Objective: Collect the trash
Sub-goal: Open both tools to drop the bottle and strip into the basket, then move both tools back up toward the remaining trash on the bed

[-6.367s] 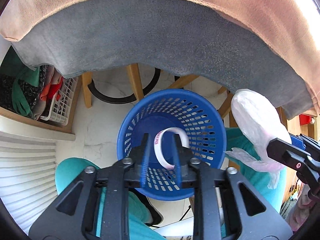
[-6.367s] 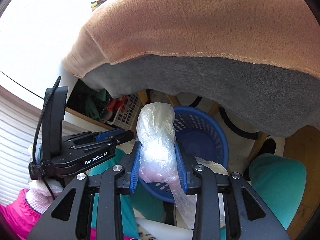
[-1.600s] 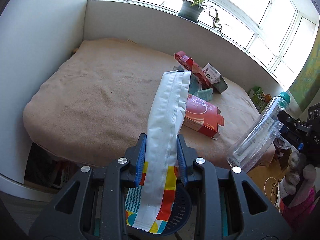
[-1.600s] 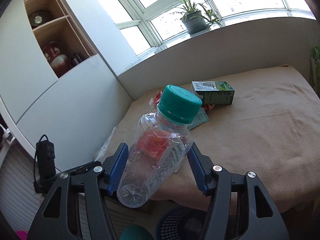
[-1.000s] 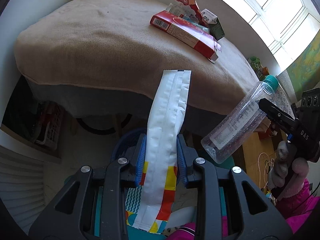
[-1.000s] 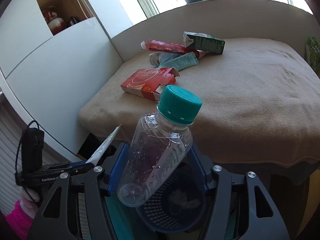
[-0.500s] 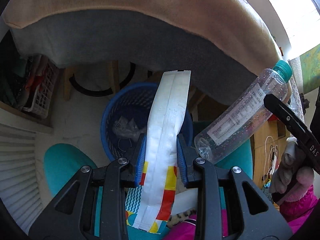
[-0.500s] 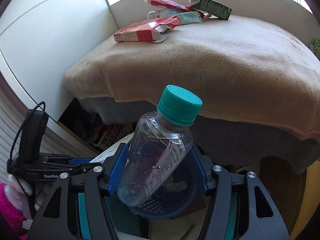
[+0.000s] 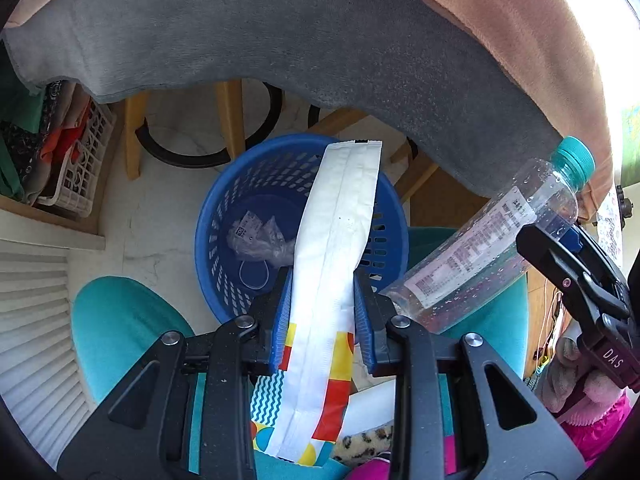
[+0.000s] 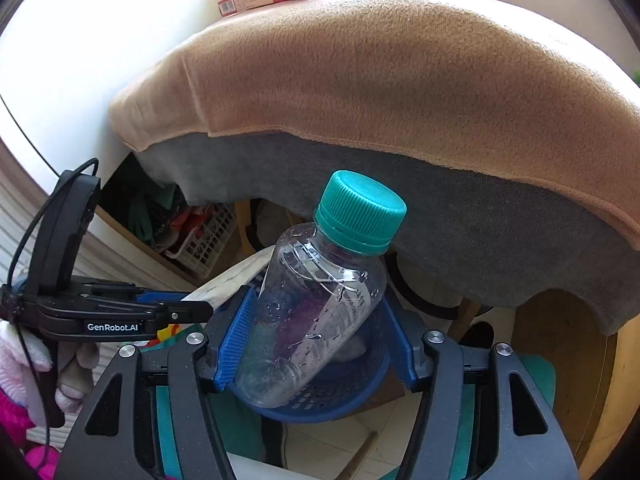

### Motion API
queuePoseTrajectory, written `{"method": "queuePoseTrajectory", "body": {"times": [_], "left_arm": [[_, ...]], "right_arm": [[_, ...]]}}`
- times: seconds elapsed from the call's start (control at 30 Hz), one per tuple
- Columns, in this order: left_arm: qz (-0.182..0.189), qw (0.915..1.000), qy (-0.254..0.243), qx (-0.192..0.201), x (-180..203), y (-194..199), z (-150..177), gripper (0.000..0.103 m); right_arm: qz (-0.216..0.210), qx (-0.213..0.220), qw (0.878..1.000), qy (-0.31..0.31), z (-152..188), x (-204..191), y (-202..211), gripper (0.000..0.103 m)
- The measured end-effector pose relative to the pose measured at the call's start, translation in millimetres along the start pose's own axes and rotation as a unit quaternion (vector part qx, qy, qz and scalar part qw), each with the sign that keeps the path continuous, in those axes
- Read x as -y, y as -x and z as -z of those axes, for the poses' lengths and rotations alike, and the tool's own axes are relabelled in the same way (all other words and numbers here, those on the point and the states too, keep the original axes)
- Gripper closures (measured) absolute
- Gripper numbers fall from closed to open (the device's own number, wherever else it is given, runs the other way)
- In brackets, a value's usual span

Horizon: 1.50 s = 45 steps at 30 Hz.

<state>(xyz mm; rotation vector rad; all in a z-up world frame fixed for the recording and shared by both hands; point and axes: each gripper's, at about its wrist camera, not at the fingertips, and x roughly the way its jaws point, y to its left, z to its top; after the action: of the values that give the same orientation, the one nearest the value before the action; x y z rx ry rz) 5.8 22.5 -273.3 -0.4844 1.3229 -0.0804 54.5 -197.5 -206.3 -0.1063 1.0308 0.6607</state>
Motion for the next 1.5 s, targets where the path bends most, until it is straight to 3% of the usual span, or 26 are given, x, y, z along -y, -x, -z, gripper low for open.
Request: {"method": "queuePoseTrajectory", "body": {"times": [0.2,0.43,0.8,1.13,1.2,1.27,1.5], "left_arm": [[-0.008,0.9999,-0.007,0.002,6.3,1.3,-3.3,0.074],[-0.018,0.9998,-0.008,0.010,10.0,6.0,-8.3,0.051],[-0.018,0.9996,-0.007,0.022,8.9,15.0,-10.5,0.051],[-0.014,0.9972,-0.020,0.071,25.7,55.2,-21.7,0.051],[-0.006,0.9965,-0.022,0.080,27.9,65.6,-27.2,0.048],[-0.003,0.9951,-0.024,0.095,32.7,76.5,-30.9,0.038],[0.008,0.9901,-0.035,0.136,51.4,110.2,-46.4,0.038]], "right_arm": [[0.003,-0.013,1.000,0.011,0.1,-6.4,-7.3,0.041],[0.005,-0.016,1.000,0.007,-2.0,-6.2,-11.8,0.041],[0.004,-0.009,1.000,-0.003,-3.0,1.4,-3.7,0.040],[0.003,0.012,1.000,-0.026,-10.7,15.3,17.0,0.040],[0.003,0.020,0.999,-0.031,-13.5,18.9,23.6,0.040],[0.002,0.029,0.999,-0.037,-16.9,21.3,30.2,0.040],[0.000,0.067,0.997,-0.046,-30.5,29.6,59.8,0.037]]}}
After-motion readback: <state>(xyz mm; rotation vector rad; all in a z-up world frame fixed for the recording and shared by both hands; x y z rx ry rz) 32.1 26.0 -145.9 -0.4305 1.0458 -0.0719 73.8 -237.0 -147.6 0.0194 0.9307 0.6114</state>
